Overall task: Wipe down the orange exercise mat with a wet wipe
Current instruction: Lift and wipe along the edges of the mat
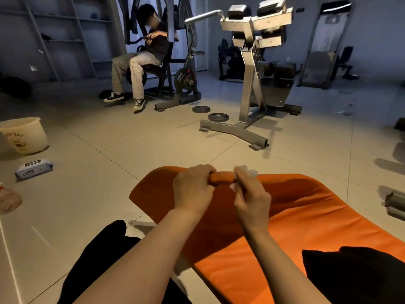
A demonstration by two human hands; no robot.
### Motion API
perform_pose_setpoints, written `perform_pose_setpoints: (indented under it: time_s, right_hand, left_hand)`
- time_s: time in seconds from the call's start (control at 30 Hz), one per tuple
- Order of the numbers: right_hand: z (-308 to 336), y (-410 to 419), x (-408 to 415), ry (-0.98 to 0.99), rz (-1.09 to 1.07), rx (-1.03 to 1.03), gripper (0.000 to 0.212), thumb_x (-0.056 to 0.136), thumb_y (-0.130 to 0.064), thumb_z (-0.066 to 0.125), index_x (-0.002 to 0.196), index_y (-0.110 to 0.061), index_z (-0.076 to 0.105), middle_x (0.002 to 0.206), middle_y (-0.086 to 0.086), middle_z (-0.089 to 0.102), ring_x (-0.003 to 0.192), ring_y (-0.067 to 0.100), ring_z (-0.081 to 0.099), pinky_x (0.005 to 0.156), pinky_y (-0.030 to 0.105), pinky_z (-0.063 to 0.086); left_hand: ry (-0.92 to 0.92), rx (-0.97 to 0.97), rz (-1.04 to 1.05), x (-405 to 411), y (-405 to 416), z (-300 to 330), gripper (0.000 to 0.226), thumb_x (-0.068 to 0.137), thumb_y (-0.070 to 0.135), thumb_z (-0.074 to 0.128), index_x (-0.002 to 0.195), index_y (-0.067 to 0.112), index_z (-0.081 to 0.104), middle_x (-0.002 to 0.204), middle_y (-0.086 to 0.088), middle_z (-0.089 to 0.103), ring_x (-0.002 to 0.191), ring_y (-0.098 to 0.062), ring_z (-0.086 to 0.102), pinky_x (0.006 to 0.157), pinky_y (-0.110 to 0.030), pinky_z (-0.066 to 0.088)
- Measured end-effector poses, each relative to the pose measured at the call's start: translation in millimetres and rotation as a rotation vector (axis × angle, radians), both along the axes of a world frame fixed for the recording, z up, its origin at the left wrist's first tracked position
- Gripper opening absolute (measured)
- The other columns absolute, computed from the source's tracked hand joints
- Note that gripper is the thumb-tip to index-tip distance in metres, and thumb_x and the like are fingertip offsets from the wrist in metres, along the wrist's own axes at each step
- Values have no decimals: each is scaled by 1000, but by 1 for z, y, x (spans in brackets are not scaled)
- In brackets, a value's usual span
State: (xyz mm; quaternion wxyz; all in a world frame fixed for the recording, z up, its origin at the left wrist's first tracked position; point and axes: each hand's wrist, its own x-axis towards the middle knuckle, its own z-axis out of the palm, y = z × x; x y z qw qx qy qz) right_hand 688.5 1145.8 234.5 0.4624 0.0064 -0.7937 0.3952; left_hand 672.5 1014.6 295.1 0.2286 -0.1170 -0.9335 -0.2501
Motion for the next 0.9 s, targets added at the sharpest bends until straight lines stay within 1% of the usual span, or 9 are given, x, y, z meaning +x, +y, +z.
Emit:
perform_pose_setpoints:
  time_s: [0.1, 0.23, 0.33, 0.4, 0.47, 0.53, 0.67, 0.73, 0.9]
  right_hand:
    - [-6, 12, 2, -165, -104, -281, 30, 85, 8, 59, 106, -9, 73, 101, 12, 72, 96, 31, 67, 78, 30, 45]
    - [11, -22, 5, 28, 106, -8, 35, 83, 0, 54, 115, -3, 69, 114, 10, 70, 107, 17, 61, 88, 23, 46]
    - [6, -26, -2, 96, 151, 159, 40, 83, -6, 50, 120, 1, 65, 120, 14, 67, 114, 20, 59, 97, 28, 45]
    - [-6, -15, -6, 89, 72, 157, 39, 84, -4, 51, 120, 0, 66, 121, 13, 67, 112, 20, 60, 97, 22, 44]
    - [-11, -5, -7, 8, -24, -29, 40, 83, 3, 53, 120, -6, 67, 119, 12, 68, 108, 22, 63, 92, 7, 39]
    - [-8, -5, -8, -46, -73, -141, 42, 83, 6, 55, 119, -9, 68, 117, 11, 69, 109, 24, 65, 87, 1, 36]
    - [10, -27, -18, 67, 46, 208, 38, 87, -4, 50, 122, 2, 64, 121, 13, 66, 112, 19, 58, 101, 14, 37]
    - [10, -27, -27, 58, 49, 330, 38, 88, -5, 49, 122, 4, 62, 122, 18, 65, 113, 25, 58, 105, 19, 35]
    - [-5, -11, -32, 0, 1, 502, 38, 78, 13, 55, 114, 6, 63, 115, 21, 64, 98, 33, 59, 94, 28, 42]
  left_hand:
    - [12, -24, -6, 2, 13, -11, 24, 89, 31, 63, 113, 33, 67, 103, 10, 71, 96, -12, 65, 76, -23, 45]
    - [30, 11, 0, -6, 13, -8, 19, 92, 32, 57, 107, 32, 68, 101, 7, 71, 94, -17, 65, 67, -22, 36]
    - [-2, -14, -40, -10, 8, -4, 18, 94, 34, 54, 104, 31, 69, 99, 5, 71, 92, -19, 65, 65, -24, 34]
    - [-16, -76, -55, -13, 5, -6, 22, 90, 31, 57, 109, 34, 66, 103, 7, 71, 97, -18, 64, 67, -26, 36]
    - [-28, -76, -59, -19, 0, -8, 26, 87, 33, 62, 113, 38, 64, 107, 11, 70, 100, -15, 64, 70, -26, 38]
    - [-25, -53, -69, -26, -1, -9, 26, 87, 37, 63, 112, 40, 65, 105, 12, 70, 99, -14, 64, 69, -25, 37]
    - [31, 5, -116, -36, 1, -8, 19, 95, 41, 53, 104, 34, 68, 96, 9, 72, 87, -16, 66, 68, -26, 48]
    - [25, 18, -144, -42, -1, -9, 20, 96, 40, 51, 104, 33, 69, 97, 7, 72, 87, -16, 66, 69, -27, 50]
    - [-36, -67, -328, -67, -10, -16, 36, 89, 29, 63, 124, 34, 60, 116, 9, 66, 108, -13, 59, 86, -28, 46]
